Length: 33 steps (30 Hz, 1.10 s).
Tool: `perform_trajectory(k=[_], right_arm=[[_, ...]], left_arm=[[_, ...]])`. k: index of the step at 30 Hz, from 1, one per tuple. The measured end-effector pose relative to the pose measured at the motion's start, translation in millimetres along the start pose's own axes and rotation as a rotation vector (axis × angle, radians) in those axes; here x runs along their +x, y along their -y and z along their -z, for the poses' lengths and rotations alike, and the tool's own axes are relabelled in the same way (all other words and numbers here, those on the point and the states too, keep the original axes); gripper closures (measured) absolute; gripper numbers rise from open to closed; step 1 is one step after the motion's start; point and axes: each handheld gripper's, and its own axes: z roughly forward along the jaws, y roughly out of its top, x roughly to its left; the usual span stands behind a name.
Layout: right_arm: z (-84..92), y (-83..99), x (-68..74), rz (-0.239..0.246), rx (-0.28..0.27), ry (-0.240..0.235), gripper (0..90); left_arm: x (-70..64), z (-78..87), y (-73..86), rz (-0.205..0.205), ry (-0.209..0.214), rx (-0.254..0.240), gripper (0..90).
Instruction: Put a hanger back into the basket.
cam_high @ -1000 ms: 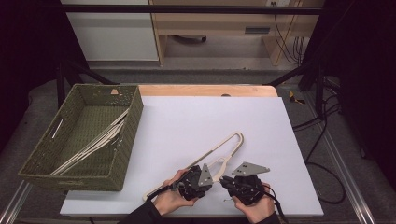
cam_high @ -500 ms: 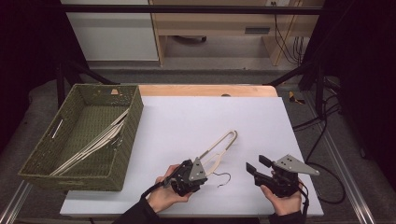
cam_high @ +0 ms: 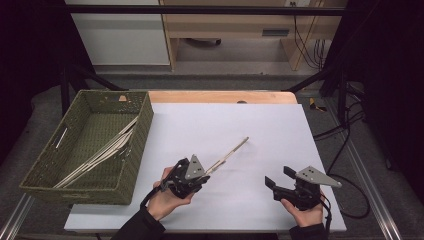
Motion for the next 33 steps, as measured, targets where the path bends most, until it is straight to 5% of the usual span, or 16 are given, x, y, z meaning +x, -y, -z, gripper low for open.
perform_trajectory(k=[7,15,33], right_arm=[[-1.7,1.5,-0.5,-0.005,0.014,0.002,19.6],[-1.5,2.2,-0.8,0.0,0.016,-0.003,17.2],[2.1,1.5,-5.2,0.025,-0.01,-0.007,7.9]], left_arm=[[19.3,7.1,4.4,0.058,-0.048,-0.023,85.7],[25.8,18.9,6.9,0.07,-0.056,-0.067,86.0],[34.1,89.1,-8.0,0.079,-0.035,-0.238,86.0]])
